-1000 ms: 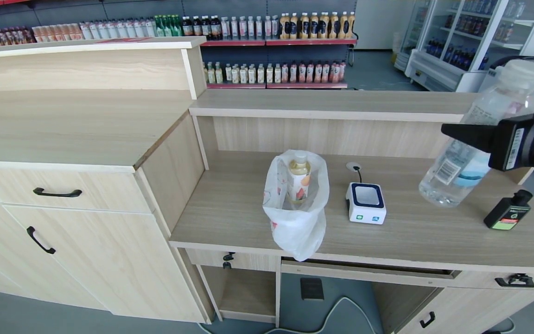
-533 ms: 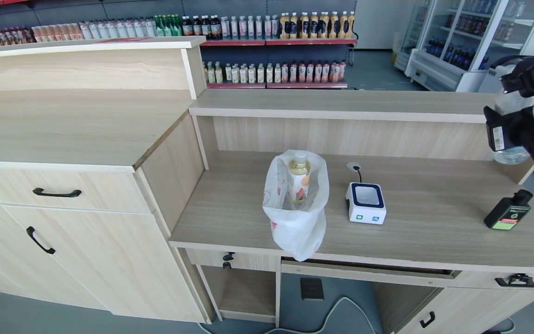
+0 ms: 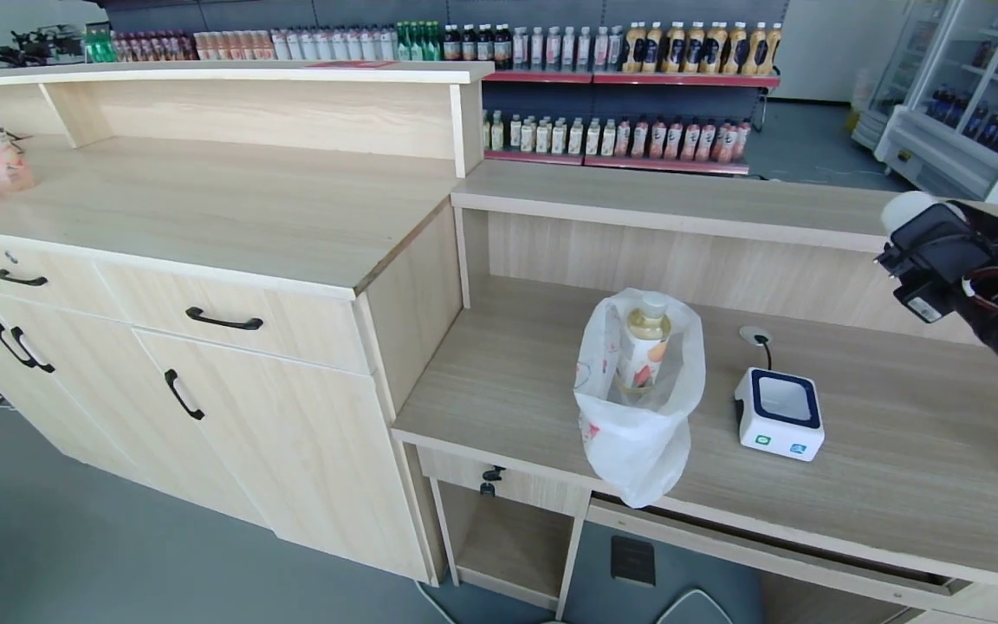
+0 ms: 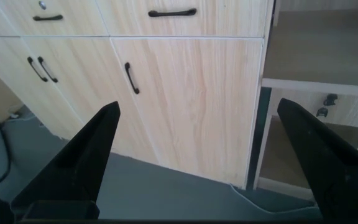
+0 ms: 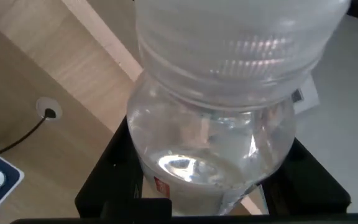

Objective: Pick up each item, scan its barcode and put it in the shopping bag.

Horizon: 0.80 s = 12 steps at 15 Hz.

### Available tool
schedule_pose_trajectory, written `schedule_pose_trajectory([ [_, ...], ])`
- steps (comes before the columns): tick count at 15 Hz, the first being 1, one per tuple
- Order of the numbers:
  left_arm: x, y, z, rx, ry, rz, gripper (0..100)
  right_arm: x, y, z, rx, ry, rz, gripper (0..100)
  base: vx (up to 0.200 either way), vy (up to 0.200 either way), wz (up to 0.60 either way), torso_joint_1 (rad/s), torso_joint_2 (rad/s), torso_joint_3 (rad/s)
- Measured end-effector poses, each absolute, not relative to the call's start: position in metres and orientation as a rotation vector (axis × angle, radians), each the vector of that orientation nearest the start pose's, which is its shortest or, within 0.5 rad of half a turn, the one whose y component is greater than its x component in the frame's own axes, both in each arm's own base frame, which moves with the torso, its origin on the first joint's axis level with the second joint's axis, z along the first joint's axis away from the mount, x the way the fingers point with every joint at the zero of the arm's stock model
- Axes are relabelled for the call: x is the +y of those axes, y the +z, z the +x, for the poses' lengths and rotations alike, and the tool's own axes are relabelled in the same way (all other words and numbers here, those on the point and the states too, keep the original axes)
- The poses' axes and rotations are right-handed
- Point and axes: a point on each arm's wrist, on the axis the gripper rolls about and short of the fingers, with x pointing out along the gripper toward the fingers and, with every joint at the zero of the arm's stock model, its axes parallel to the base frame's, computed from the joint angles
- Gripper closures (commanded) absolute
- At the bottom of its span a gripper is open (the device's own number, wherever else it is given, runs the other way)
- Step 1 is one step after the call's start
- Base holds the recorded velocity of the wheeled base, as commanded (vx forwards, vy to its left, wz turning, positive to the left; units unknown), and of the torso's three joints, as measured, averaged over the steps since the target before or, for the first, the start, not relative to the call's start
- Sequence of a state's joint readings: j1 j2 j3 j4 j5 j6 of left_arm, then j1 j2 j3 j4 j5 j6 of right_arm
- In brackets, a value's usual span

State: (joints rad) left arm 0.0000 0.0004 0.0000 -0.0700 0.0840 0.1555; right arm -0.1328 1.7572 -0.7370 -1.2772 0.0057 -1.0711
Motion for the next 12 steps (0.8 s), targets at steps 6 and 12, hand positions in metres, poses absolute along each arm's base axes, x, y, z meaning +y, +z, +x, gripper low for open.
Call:
schedule_pose_trajectory([
  [6,0.002,0.083,-0.023,-0.063,0.089,0.152,0,-0.064,0.168,0.329,-0.233,0.093,-1.186,100,0.0,0.0,0.0,0.0,0.0,0.0],
  [12,0.002,0.083,-0.023,-0.063,0.089,0.152,0,-0.071,0.129,0.347,-0.342,0.287,-1.179,100,0.0,0.0,0.0,0.0,0.0,0.0],
])
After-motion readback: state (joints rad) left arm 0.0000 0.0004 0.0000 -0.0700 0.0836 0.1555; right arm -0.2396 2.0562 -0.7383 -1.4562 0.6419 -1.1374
